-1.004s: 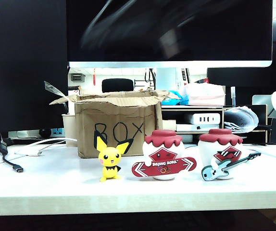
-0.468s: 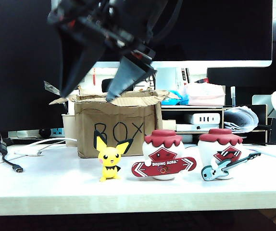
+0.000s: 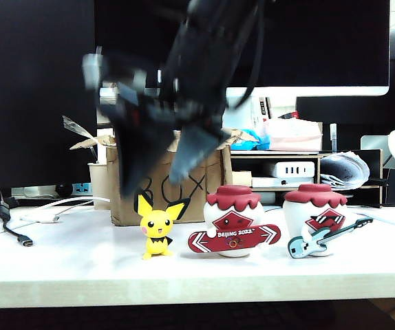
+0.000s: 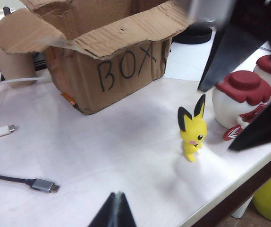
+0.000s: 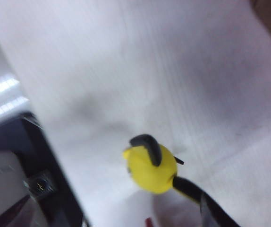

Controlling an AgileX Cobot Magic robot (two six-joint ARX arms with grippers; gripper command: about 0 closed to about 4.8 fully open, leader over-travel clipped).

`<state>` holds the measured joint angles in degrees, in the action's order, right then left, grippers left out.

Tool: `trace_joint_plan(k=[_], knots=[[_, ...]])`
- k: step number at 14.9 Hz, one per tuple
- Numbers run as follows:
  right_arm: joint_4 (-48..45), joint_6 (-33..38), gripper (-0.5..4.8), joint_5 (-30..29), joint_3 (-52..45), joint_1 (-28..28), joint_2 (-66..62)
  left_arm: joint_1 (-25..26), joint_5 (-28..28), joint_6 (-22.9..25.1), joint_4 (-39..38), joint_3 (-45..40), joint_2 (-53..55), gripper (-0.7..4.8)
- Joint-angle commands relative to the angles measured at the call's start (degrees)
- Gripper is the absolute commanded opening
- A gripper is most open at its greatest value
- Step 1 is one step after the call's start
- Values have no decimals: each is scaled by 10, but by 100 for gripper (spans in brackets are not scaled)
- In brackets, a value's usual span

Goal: Put the doll that is least similar in size compared to the others into the paper box.

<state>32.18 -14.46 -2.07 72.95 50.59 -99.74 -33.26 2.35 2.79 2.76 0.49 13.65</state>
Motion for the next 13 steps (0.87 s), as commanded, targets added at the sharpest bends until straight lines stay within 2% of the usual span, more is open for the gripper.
trace_joint_plan(k=[1, 6, 13], knots=[[-19, -22, 479, 9, 2, -4, -22, 0, 0, 0, 7, 0, 0, -5], [-66, -32, 479, 10, 2, -5, -47, 0, 0, 0, 7, 0, 0, -5], [-65, -36, 479, 9, 2, -4, -71, 0, 0, 0, 7, 0, 0, -5]])
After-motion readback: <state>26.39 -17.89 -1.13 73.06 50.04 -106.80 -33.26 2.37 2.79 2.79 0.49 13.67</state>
